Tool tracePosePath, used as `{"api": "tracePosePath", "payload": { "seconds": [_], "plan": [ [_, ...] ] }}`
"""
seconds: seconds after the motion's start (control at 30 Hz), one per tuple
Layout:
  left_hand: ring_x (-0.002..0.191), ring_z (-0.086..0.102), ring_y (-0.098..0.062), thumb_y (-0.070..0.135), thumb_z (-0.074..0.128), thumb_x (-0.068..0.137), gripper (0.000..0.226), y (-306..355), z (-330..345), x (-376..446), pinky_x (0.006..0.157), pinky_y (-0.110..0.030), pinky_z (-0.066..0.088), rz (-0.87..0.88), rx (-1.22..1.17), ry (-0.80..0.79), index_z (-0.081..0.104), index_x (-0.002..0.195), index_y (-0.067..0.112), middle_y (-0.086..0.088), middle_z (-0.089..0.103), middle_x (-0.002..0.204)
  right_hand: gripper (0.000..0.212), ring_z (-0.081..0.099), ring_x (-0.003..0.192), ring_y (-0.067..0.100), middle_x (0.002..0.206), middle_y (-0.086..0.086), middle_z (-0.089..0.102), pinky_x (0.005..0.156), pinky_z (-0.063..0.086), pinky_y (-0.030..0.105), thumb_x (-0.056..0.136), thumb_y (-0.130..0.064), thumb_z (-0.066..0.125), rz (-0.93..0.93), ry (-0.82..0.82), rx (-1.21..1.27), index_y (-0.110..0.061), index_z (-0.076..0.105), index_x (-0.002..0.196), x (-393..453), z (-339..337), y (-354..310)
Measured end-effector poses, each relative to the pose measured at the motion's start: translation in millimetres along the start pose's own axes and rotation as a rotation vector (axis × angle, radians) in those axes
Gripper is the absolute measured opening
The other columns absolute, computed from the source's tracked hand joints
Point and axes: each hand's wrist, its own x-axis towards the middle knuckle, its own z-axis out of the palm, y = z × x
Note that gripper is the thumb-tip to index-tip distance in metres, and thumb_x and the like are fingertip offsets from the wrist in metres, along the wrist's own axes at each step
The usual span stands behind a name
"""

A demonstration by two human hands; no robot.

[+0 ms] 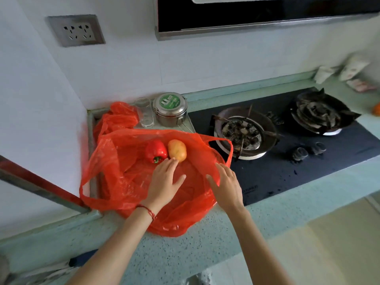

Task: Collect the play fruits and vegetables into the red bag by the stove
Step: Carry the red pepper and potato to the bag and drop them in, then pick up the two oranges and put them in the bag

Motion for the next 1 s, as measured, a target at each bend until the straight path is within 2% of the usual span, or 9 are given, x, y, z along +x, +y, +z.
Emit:
{"api": "tracePosePath", "payload": {
  "seconds": [0.07, 0.23, 0.57, 0.8, 1.0],
  "plan": [
    [0.135, 0.033, -0.028, 0.033, 0.056, 0.088, 0.053, 9, 7, -5, 0.113, -0.044, 0.026, 0.063, 0.054, -0.046, 0.043, 0.133, 0.007, -0.013, 0.045, 0.14, 0.055, 0.032, 0.135, 0.022, 0.145, 0.005, 0.04, 0.104, 0.035, 0.042, 0.091, -0.044, 0.045, 0.035, 0.011, -0.062, -0.017, 0.036, 0.138, -15, -9, 15],
    [0.14, 0.024, -0.023, 0.035, 0.048, 0.091, 0.054, 43, 28, -10, 0.116, -0.043, 0.019, 0.165, 0.082, -0.178, 0.037, 0.137, 0.01, -0.01, 0.037, 0.147, 0.057, 0.024, 0.14, 0.02, 0.15, 0.005, 0.032, 0.112, 0.023, 0.038, 0.092, -0.045, 0.042, 0.177, 0.073, -0.195, -0.017, 0.031, 0.14, -55, -37, 58],
    [0.14, 0.024, -0.023, 0.035, 0.047, 0.091, 0.053, 144, 84, -32, 0.116, -0.041, 0.016, 0.431, 0.099, -0.343, 0.036, 0.138, 0.011, -0.009, 0.036, 0.148, 0.055, 0.033, 0.136, 0.025, 0.146, 0.008, 0.039, 0.109, 0.026, 0.039, 0.092, -0.043, 0.045, 0.429, 0.26, -0.205, -0.015, 0.037, 0.138, -156, -98, 127],
    [0.139, 0.026, -0.023, 0.037, 0.045, 0.092, 0.053, 224, 123, -86, 0.115, -0.041, 0.016, 0.644, 0.087, -0.453, 0.037, 0.137, 0.01, -0.009, 0.038, 0.147, 0.054, 0.03, 0.137, 0.023, 0.147, 0.008, 0.036, 0.11, 0.022, 0.035, 0.092, -0.043, 0.043, 0.636, 0.349, -0.207, -0.014, 0.036, 0.138, -253, -130, 170],
    [0.141, 0.021, -0.022, 0.039, 0.041, 0.093, 0.056, 294, 157, -150, 0.117, -0.039, 0.013, 0.824, 0.078, -0.589, 0.03, 0.14, 0.012, -0.009, 0.031, 0.15, 0.054, 0.029, 0.138, 0.021, 0.148, 0.007, 0.035, 0.108, 0.023, 0.033, 0.093, -0.043, 0.041, 0.837, 0.429, -0.23, -0.015, 0.035, 0.139, -351, -150, 198]
  ]
}}
